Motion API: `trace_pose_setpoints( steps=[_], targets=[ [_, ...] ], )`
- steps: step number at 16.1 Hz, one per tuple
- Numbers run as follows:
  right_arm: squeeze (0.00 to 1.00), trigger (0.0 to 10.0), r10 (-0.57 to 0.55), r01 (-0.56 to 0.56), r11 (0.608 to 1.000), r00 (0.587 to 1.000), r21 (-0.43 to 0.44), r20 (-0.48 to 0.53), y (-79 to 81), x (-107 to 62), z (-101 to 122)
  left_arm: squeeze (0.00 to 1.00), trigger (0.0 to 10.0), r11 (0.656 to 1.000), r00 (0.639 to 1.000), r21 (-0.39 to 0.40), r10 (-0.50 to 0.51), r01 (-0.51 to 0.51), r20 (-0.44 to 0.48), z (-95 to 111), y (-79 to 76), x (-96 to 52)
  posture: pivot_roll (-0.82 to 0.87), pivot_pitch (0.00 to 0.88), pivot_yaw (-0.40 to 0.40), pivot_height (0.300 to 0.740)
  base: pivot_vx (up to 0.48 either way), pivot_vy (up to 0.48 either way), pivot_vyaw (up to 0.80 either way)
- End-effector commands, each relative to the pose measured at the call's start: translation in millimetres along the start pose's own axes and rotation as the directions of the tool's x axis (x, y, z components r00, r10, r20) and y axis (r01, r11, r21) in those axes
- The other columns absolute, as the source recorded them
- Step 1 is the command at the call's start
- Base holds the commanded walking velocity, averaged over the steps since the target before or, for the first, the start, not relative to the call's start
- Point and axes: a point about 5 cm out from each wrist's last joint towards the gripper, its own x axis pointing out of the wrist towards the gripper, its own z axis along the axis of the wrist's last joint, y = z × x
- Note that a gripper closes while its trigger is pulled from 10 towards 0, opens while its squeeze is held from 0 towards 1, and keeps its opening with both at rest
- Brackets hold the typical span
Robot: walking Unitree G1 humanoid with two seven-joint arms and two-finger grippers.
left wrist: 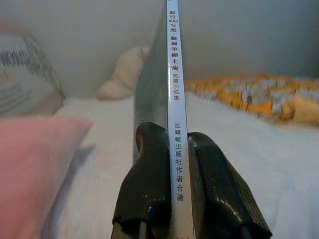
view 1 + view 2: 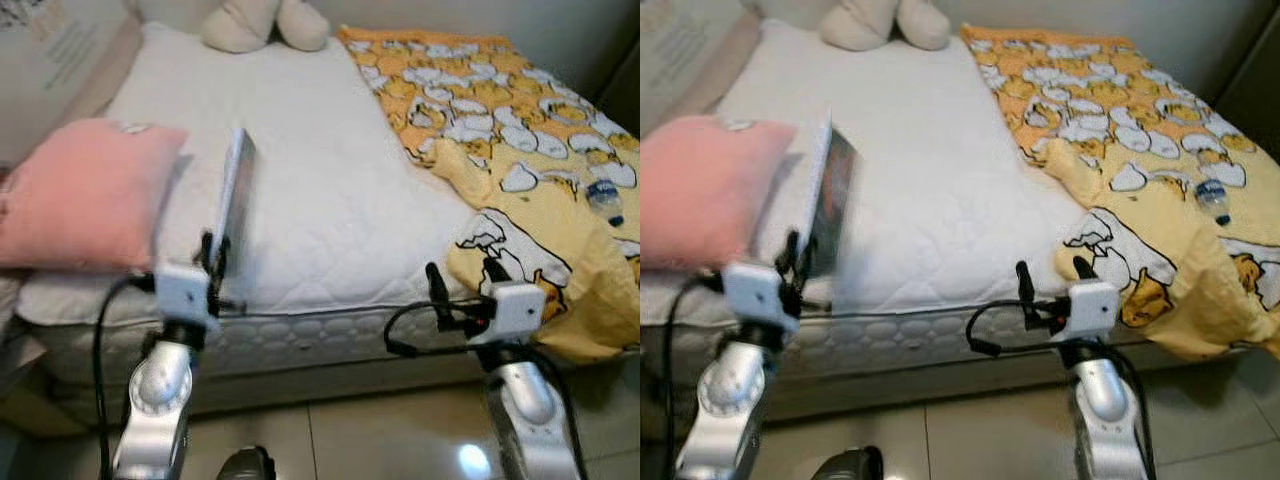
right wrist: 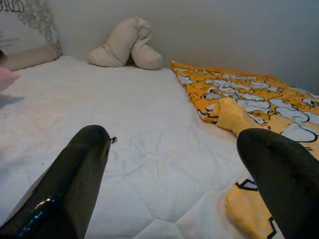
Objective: Clean up the room
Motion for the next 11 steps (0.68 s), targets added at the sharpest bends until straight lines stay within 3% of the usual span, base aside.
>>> trace_pose_setpoints(
  steps=[1,3,5,9,11],
  targets=[
    [0.13,10.0,-0.011,0.01,1.0,1.0,-0.006,-0.006,-0.3,4.6,0,0.0,10.0,1.0,1.0,0.014,-0.018,0.018,0.014,4,-4.6,2.6,0.02,0.0,-0.055,0.74,0.0,0.0,0.56],
    [0.18,10.0,-0.014,0.014,1.0,1.0,0.012,-0.013,-0.5,12.6,1,0.0,10.0,1.0,1.0,-0.012,-0.019,0.019,-0.01,4,-7.9,8.6,0.05,0.0,-0.061,0.74,0.0,0.0,0.53],
    [0.25,10.0,0.015,-0.014,0.999,1.0,0.048,-0.015,2.6,31.2,3,0.0,10.0,1.0,0.999,0.001,0.023,-0.023,-0.043,6,-6.6,21.6,0.08,0.0,-0.075,0.74,0.0,0.0,0.48],
    [0.29,10.0,0.061,-0.059,0.995,0.998,0.081,-0.018,14.3,41.7,3,0.0,10.0,0.999,0.999,0.021,0.038,-0.037,-0.036,13,-5.3,28.4,0.09,0.0,-0.085,0.74,0.0,0.0,0.45],
    [0.37,10.0,0.092,-0.09,0.992,0.995,0.084,-0.022,16.4,44.3,2,0.0,10.0,0.999,0.999,0.017,0.028,-0.027,-0.032,20,-12.1,37.1,0.08,0.0,-0.084,0.74,0.0,0.0,0.43]
  ],
)
